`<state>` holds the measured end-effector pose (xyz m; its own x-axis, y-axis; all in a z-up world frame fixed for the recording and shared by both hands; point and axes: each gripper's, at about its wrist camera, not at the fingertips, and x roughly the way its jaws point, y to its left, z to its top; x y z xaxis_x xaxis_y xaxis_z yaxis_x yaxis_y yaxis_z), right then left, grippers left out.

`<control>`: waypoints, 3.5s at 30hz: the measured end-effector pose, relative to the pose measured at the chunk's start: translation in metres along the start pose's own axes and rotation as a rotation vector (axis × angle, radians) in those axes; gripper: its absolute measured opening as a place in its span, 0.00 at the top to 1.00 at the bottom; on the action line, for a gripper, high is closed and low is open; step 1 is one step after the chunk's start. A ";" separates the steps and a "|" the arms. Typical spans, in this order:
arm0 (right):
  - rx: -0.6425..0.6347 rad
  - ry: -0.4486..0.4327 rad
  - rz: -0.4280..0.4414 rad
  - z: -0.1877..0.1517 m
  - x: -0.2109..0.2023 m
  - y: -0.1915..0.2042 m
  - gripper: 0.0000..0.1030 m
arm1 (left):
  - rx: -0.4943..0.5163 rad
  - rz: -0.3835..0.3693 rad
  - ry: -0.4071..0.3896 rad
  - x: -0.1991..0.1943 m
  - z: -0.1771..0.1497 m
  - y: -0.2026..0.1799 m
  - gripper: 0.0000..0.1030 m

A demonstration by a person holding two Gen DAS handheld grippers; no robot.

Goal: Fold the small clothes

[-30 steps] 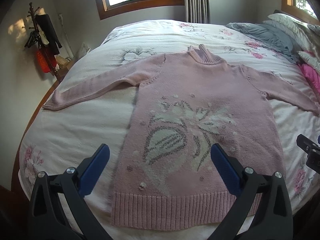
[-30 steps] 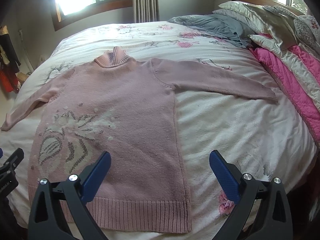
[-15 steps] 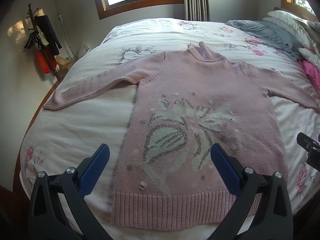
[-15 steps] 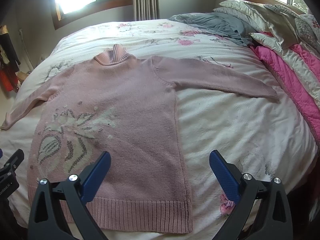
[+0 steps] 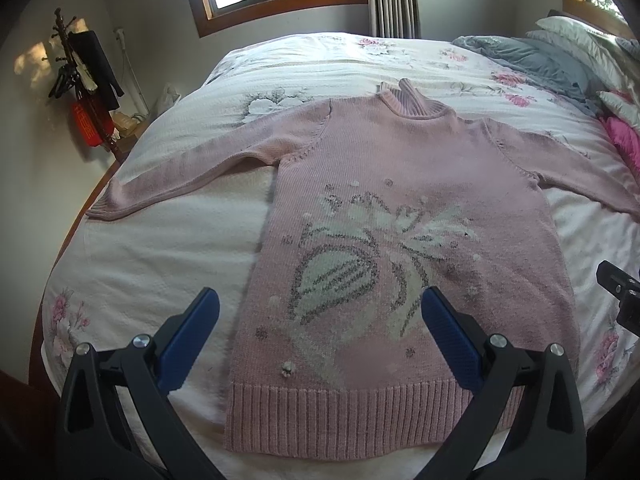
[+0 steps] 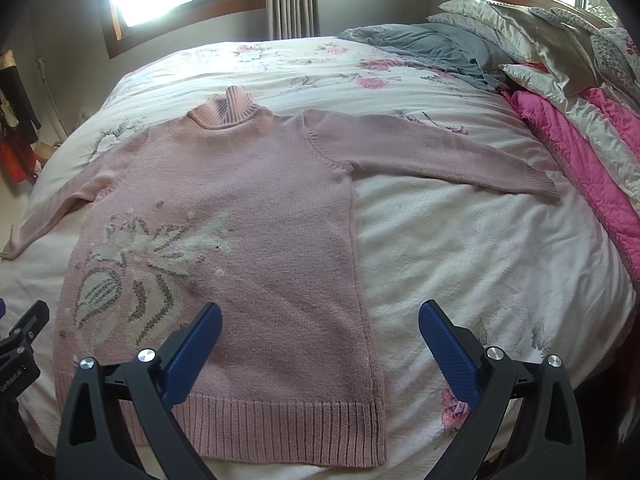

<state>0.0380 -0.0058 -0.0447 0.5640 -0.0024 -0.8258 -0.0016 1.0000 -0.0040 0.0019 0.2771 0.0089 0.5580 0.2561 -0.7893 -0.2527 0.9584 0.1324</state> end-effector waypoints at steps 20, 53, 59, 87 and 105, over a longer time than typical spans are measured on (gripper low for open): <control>0.004 0.008 0.005 0.002 0.006 -0.002 0.04 | 0.009 0.006 0.007 0.005 0.000 -0.002 0.03; 0.540 0.274 -0.175 0.149 0.238 -0.407 0.11 | 0.152 -0.175 0.018 0.174 0.188 -0.281 0.03; 0.632 0.261 -0.099 0.149 0.255 -0.427 0.17 | 0.154 -0.156 0.030 0.194 0.193 -0.285 0.03; 0.149 0.007 0.235 0.194 0.193 -0.177 0.89 | 0.052 -0.134 0.092 0.218 0.183 -0.180 0.03; -0.037 0.122 0.394 0.139 0.211 -0.093 0.69 | 0.064 -0.289 0.163 0.215 0.174 -0.202 0.04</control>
<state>0.2720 -0.0987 -0.1407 0.4124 0.3782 -0.8288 -0.2292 0.9235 0.3074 0.3105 0.1608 -0.0829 0.4642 -0.0463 -0.8845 -0.0491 0.9958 -0.0779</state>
